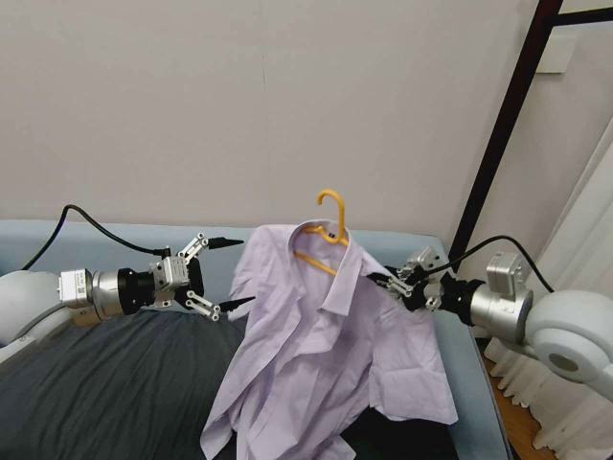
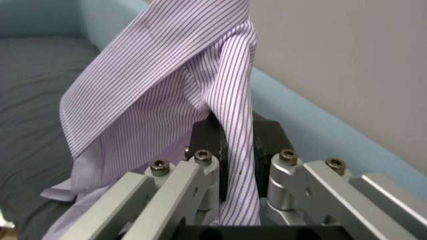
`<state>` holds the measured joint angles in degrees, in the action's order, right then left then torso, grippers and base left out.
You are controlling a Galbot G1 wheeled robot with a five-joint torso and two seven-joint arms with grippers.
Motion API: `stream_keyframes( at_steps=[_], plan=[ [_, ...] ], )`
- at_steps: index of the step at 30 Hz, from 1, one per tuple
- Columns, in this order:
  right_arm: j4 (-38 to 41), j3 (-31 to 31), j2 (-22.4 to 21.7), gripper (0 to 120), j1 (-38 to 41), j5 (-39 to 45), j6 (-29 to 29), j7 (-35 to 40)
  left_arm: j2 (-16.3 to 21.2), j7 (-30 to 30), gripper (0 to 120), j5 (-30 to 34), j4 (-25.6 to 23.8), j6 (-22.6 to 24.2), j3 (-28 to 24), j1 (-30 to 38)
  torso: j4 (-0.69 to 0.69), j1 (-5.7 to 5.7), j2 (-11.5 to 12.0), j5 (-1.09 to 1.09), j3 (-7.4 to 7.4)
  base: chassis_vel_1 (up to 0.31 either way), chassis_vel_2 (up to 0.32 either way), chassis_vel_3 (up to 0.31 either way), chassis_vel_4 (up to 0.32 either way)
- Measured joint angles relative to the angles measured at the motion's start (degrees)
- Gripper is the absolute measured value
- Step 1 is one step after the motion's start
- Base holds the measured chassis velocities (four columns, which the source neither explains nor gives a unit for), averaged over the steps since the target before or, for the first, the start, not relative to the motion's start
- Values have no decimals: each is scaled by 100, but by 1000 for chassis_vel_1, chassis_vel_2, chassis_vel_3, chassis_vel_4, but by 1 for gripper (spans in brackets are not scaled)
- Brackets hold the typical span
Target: Pick up the clothes from the sofa and hang them on the clothes hanger.
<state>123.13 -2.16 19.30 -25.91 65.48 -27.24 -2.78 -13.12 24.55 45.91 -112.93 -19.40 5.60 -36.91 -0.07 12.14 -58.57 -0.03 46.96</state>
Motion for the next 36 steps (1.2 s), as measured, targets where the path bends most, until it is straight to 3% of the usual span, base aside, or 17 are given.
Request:
stream_keyframes(
  at_steps=[3, 8, 10, 12, 14, 15, 17, 21, 24, 29, 31, 36],
  plan=[
    [-187, 197, -144, 7, 212, 359, -49, 63, -19, -1547, 100, 347, -195, 226, 33, 92, -2, 0, 0, 0, 0, 0, 0, 0, 0],
    [-336, 271, -300, 7, 373, 522, -53, 65, -177, -2753, 100, 763, -363, 700, 244, -133, -2, 0, -1, 0, 0, 0, 0, 0, 0],
    [-346, 293, -310, 7, 351, 524, -53, 65, -307, -2895, 100, 762, -373, 783, 513, -373, -3, 0, 0, -3, 0, 0, 0, 0, 0],
    [-350, 310, -321, 7, 287, 502, -57, 66, -699, -2965, 100, 600, -416, 806, 1381, -1206, -3, 1, 0, 4, 0, 0, 0, 0, 0],
    [-349, 309, -322, 7, 261, 471, -59, 66, -1168, -2939, 100, 414, -451, 772, 1916, -2187, 0, 1, 0, -1, 0, 0, 0, 0, 0],
    [-349, 309, -322, 7, 261, 471, -59, 66, -1168, -2939, 100, 414, -451, 772, 1916, -2187, 0, 1, 0, -1, 0, 0, 0, 0, 0],
    [-351, 283, -298, 7, 262, 396, -59, 67, -1710, -2865, 100, 214, -472, 719, 2096, -2826, 3, 0, 0, -6, 0, 0, 0, 0, 0],
    [-335, 225, -113, 7, 271, 305, -108, 219, -2622, -2745, 100, -322, -458, 612, 1760, -3195, 0, 0, 0, -3, 0, 0, 0, 0, 0],
    [-330, 216, 29, 7, 308, 343, -214, 387, -2900, -2710, 100, -449, -448, 606, 1453, -3100, -1, 0, 0, -2, 0, 0, 0, 0, 0],
    [-340, 215, 182, 7, 370, 490, -311, 557, -2990, -2681, 100, -441, -427, 595, 839, -2649, -1, 0, 0, 0, 0, 0, 0, 0, 0],
    [-381, 217, 316, 7, 422, 587, -336, 682, -3008, -2780, 100, -389, -316, 646, 230, -2107, -2, 0, 0, 1, 0, 0, 0, 0, 0],
    [-392, 302, 427, 7, 421, 722, -364, 788, -3198, -3145, 100, -94, -45, 826, -419, -1258, 0, 1, 0, -1, 1, 0, 0, 0, 0]
  ],
)
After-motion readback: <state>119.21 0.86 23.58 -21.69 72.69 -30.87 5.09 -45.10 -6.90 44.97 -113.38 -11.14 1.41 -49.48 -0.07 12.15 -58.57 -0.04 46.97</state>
